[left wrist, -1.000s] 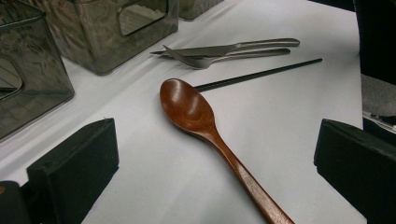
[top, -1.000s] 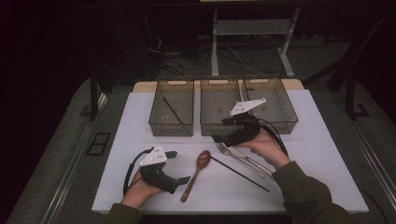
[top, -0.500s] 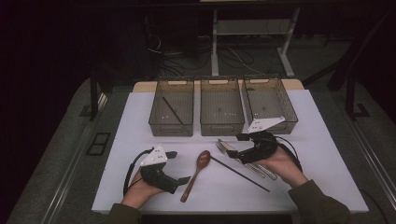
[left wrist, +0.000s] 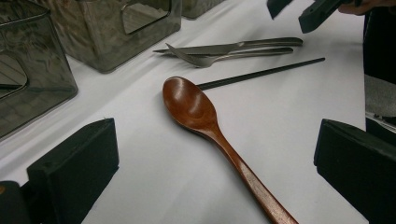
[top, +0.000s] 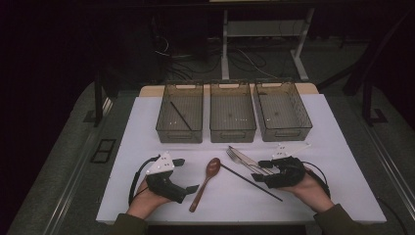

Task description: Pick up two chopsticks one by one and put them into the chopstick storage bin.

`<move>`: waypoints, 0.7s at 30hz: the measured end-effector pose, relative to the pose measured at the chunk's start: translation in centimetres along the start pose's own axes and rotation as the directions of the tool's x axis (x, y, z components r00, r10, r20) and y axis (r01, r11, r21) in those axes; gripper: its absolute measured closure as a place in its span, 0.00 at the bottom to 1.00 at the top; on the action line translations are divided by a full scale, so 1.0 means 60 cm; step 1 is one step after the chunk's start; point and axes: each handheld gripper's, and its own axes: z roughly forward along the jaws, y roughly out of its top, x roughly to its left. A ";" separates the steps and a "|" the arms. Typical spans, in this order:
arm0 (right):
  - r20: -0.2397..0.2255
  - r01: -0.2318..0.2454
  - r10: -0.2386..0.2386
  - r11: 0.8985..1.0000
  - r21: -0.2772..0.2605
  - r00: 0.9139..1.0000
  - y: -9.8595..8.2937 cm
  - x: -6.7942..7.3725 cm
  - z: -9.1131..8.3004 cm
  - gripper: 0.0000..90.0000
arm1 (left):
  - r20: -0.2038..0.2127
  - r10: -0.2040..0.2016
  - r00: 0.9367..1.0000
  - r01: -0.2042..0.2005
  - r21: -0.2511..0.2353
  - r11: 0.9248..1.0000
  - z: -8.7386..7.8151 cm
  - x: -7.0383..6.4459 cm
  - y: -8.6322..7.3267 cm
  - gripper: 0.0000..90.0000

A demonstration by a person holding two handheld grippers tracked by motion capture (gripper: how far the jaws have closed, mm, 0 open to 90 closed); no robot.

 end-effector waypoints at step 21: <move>0.031 0.024 -0.029 0.988 0.150 0.999 -0.046 0.013 0.040 0.81 | -0.004 -0.002 1.000 0.002 0.005 1.000 -0.001 0.000 -0.003 0.00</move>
